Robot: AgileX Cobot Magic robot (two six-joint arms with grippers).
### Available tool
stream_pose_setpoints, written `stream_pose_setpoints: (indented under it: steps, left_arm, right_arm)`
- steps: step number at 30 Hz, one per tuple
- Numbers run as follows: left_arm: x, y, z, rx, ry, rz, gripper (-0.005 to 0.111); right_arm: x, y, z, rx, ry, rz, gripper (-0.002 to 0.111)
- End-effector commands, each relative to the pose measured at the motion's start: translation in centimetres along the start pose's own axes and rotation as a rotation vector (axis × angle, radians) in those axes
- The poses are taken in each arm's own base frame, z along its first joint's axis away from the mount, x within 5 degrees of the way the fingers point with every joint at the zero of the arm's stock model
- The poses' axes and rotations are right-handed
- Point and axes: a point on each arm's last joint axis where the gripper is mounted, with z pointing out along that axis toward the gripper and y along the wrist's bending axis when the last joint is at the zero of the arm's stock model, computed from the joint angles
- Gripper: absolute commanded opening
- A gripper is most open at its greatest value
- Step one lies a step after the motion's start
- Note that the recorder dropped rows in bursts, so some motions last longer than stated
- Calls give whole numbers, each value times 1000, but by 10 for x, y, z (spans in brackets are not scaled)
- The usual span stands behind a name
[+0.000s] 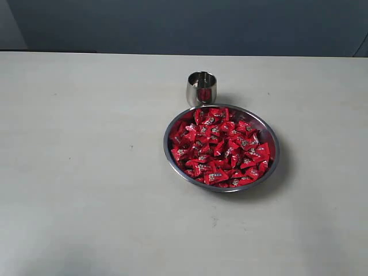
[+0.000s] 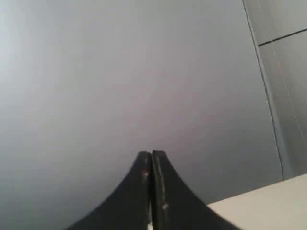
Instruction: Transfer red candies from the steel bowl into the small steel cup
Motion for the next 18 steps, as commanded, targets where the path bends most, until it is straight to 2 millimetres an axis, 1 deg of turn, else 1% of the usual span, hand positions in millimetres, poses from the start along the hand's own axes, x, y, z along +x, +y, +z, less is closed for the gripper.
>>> stream_pose_setpoints:
  steps: [1, 3, 5, 10, 12, 14, 16, 18]
  left_arm:
    - [1, 0, 0, 5, -8, 2, 0]
    - [1, 0, 0, 5, -8, 2, 0]
    - [1, 0, 0, 5, -8, 2, 0]
    - [1, 0, 0, 5, -8, 2, 0]
    - [1, 0, 0, 5, -8, 2, 0]
    - [1, 0, 0, 5, -8, 2, 0]
    - [1, 0, 0, 5, -8, 2, 0]
    - [1, 0, 0, 5, -8, 2, 0]
  right_arm:
    - [-23, 14, 39, -7, 186, -125, -1]
    - [-31, 25, 61, -52, 273, -209, -1]
    - [-32, 35, 83, -105, 357, -276, -1]
    - [-22, 62, 138, -205, 565, -329, -1]
    - [-7, 69, 160, -226, 686, -362, -1]
    - [12, 73, 180, -248, 805, -412, -1]
    - [29, 77, 193, -270, 914, -449, -1]
    - [47, 80, 206, -280, 985, -456, -1]
